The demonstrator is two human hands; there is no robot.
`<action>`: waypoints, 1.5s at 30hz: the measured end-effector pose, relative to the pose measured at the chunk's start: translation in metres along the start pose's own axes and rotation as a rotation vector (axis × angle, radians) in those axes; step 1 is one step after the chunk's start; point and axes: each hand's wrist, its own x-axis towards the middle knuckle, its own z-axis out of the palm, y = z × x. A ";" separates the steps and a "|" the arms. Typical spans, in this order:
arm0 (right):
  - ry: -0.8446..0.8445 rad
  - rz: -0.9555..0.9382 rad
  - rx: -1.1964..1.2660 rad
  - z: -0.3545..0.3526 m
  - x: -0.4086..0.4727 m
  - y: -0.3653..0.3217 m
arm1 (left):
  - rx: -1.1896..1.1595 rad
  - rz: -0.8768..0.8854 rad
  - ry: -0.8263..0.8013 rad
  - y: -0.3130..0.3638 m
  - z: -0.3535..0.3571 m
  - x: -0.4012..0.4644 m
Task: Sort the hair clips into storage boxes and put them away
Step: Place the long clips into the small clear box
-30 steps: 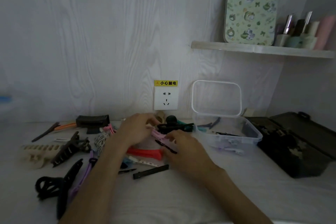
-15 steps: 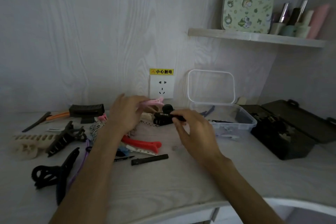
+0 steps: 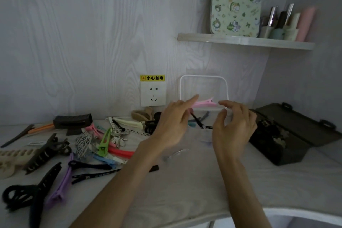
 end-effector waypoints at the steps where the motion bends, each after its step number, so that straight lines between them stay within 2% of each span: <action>1: 0.008 -0.039 0.040 -0.001 0.000 -0.002 | -0.027 -0.014 -0.068 0.000 0.004 -0.001; 4: -0.085 -0.154 0.206 -0.002 -0.002 -0.008 | -0.110 -0.111 -0.160 -0.009 -0.002 -0.002; 6: -0.289 -0.206 0.361 -0.003 -0.006 -0.013 | -0.201 -0.173 -0.092 -0.019 -0.021 -0.002; 8: -0.529 -0.300 0.401 -0.002 -0.015 -0.018 | -0.214 -0.253 0.012 -0.034 -0.046 -0.006; 10: -0.798 -0.326 0.307 0.000 -0.022 -0.020 | -0.028 -0.357 0.145 -0.053 -0.068 -0.016; 12: -1.081 -0.333 0.097 0.002 -0.028 -0.019 | 0.185 -0.480 0.169 -0.074 -0.085 -0.029; 15: -1.242 -0.387 -0.037 0.003 -0.030 -0.018 | 0.318 -0.595 -0.078 -0.088 -0.090 -0.040; 18: -1.216 -0.451 -0.001 0.006 -0.031 -0.020 | 0.520 -0.531 -0.241 -0.086 -0.078 -0.042; 20: -1.200 -0.519 -0.006 0.010 -0.035 -0.021 | 0.626 -0.496 -0.248 -0.084 -0.073 -0.042; 22: -1.091 -0.576 0.057 0.010 -0.037 -0.026 | 0.672 -0.487 -0.200 -0.085 -0.074 -0.042; 23: -0.966 -0.582 0.120 0.009 -0.036 -0.028 | 0.690 -0.483 -0.181 -0.086 -0.076 -0.042; 25: -0.586 -0.534 0.174 0.006 -0.027 -0.028 | 0.728 -0.479 -0.204 -0.088 -0.079 -0.043; 27: -0.269 -0.362 0.079 0.002 -0.013 -0.018 | 0.742 -0.467 -0.264 -0.088 -0.079 -0.044; 28: -0.196 -0.268 -0.013 0.000 -0.008 -0.012 | 0.736 -0.454 -0.267 -0.088 -0.079 -0.043; 29: -0.186 -0.199 -0.108 -0.001 -0.005 -0.007 | 0.717 -0.441 -0.246 -0.087 -0.078 -0.043; 31: -0.302 -0.119 -0.218 0.002 -0.005 0.000 | 0.659 -0.438 -0.187 -0.087 -0.079 -0.041; 34: -0.445 -0.118 -0.297 0.011 -0.009 -0.002 | 0.575 -0.452 -0.174 -0.088 -0.082 -0.040; 39: -0.430 -0.112 -0.325 0.018 -0.010 -0.004 | 0.426 -0.405 -0.111 -0.086 -0.089 -0.045; 43: -0.267 -0.346 -0.177 0.016 -0.014 -0.024 | 0.299 -0.354 0.232 -0.074 -0.097 -0.037; 45: -0.336 -0.493 -0.087 0.016 -0.018 -0.041 | 0.189 -0.361 0.340 -0.066 -0.096 -0.029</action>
